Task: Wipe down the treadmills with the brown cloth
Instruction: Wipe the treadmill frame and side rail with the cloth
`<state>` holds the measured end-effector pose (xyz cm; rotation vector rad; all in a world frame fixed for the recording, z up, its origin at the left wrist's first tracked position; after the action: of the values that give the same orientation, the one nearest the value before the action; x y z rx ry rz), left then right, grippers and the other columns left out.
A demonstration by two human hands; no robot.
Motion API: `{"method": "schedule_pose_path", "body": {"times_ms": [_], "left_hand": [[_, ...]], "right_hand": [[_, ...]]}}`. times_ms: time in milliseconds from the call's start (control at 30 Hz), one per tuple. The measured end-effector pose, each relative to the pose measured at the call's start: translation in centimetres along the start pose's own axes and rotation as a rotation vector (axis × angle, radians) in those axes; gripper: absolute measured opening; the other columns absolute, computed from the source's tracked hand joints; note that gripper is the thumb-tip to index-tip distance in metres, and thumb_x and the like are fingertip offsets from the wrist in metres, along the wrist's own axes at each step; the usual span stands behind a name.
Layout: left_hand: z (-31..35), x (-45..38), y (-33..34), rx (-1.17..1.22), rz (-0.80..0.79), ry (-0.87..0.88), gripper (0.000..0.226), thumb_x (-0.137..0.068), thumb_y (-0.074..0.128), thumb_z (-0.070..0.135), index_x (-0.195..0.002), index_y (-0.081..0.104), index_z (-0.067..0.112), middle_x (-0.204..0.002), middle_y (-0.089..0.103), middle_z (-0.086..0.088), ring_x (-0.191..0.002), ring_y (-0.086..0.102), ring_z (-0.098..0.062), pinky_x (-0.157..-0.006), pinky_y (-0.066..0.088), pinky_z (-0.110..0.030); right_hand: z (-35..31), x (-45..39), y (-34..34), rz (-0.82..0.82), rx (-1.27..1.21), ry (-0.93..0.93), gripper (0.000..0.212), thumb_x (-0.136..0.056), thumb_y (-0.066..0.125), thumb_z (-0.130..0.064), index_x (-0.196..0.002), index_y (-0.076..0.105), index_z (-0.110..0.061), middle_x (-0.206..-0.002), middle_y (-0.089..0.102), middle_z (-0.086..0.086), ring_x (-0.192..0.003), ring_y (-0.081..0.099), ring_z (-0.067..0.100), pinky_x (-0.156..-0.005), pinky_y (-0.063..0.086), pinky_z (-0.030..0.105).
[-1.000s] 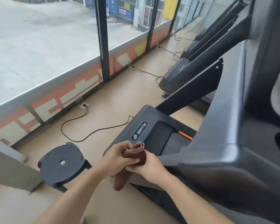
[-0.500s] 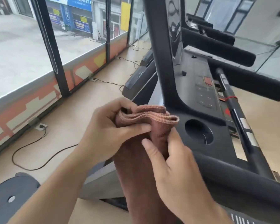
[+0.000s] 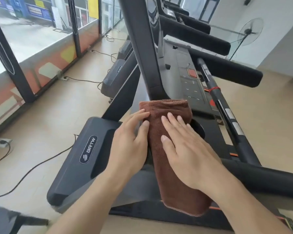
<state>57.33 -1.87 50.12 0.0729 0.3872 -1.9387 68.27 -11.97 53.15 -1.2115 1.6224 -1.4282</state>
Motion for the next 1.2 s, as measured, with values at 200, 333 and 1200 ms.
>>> {"method": "schedule_pose_path", "body": {"times_ms": [200, 333, 1200], "left_hand": [[-1.3, -0.5, -0.4, 0.113, 0.106, -0.103, 0.027, -0.104, 0.048, 0.025, -0.118, 0.066, 0.041, -0.122, 0.067, 0.022, -0.117, 0.06, -0.001, -0.104, 0.048, -0.039], [-0.8, 0.0, -1.2, 0.139, 0.212, -0.099, 0.022, -0.105, 0.048, 0.025, -0.117, 0.067, 0.03, -0.118, 0.069, 0.015, -0.115, 0.062, -0.006, -0.102, 0.049, -0.041], [7.0, 1.8, 3.2, -0.706, 0.341, -0.039, 0.025, -0.103, 0.048, 0.024, -0.122, 0.065, 0.026, -0.125, 0.066, 0.005, -0.115, 0.055, -0.027, -0.087, 0.038, -0.035]], "right_hand": [[-1.3, -3.0, 0.4, -0.063, -0.03, -0.13, 0.06, -0.108, 0.02, -0.044, -0.163, -0.002, -0.031, -0.168, -0.016, -0.016, -0.149, -0.024, -0.003, -0.124, -0.013, 0.026], [-2.4, -3.7, 0.1, -0.049, -0.024, -0.238, 0.061, -0.108, 0.027, -0.044, -0.164, 0.009, -0.029, -0.17, -0.008, -0.011, -0.153, -0.018, 0.002, -0.125, -0.011, 0.03], [6.3, -0.9, -2.5, -0.053, 0.103, -0.404, 0.047, -0.105, 0.021, -0.036, -0.131, 0.056, -0.018, -0.141, 0.059, 0.006, -0.133, 0.047, 0.025, -0.115, 0.027, 0.037]]}}
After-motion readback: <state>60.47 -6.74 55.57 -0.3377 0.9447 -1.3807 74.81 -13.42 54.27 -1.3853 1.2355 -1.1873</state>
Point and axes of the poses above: each hand's wrist, its own x-axis away from the middle knuckle, its own y-axis out of the palm, z = x × y, the point moved 8 cm from there along -x, towards the middle knuckle
